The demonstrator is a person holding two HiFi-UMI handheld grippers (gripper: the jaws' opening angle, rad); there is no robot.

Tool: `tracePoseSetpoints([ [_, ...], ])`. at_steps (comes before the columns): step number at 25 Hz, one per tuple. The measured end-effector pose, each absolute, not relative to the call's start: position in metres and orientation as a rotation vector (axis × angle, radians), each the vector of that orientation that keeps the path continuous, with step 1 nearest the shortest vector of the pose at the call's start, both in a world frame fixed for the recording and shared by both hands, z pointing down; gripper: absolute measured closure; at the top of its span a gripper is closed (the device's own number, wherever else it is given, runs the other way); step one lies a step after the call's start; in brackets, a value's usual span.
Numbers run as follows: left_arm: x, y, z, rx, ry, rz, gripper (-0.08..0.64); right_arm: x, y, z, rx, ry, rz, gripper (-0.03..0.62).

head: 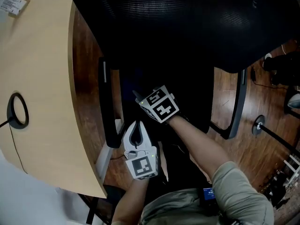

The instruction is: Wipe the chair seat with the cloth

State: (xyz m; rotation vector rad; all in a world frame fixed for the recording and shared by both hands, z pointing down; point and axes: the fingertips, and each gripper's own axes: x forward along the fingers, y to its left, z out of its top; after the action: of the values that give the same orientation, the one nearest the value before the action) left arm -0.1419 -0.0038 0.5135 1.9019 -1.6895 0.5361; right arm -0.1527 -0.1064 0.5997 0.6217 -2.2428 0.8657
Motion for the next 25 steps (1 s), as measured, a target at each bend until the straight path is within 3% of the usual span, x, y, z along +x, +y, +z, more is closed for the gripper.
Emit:
tracePoseSetpoints([
  [6,-0.15,-0.005,0.533,1.911,-1.64,0.543,0.555,-0.195,-0.12,0.646,0.571,-2.207,0.931,0.499],
  [11,-0.149,-0.01,0.542,1.924,-1.61,0.556,0.555,-0.181,-0.135,0.658,0.644,-2.165,0.952,0.499],
  [25,-0.075,-0.042,0.533,2.087,-1.46,0.566,0.555,0.037,-0.163,0.638,1.158,-1.956,1.058,0.499],
])
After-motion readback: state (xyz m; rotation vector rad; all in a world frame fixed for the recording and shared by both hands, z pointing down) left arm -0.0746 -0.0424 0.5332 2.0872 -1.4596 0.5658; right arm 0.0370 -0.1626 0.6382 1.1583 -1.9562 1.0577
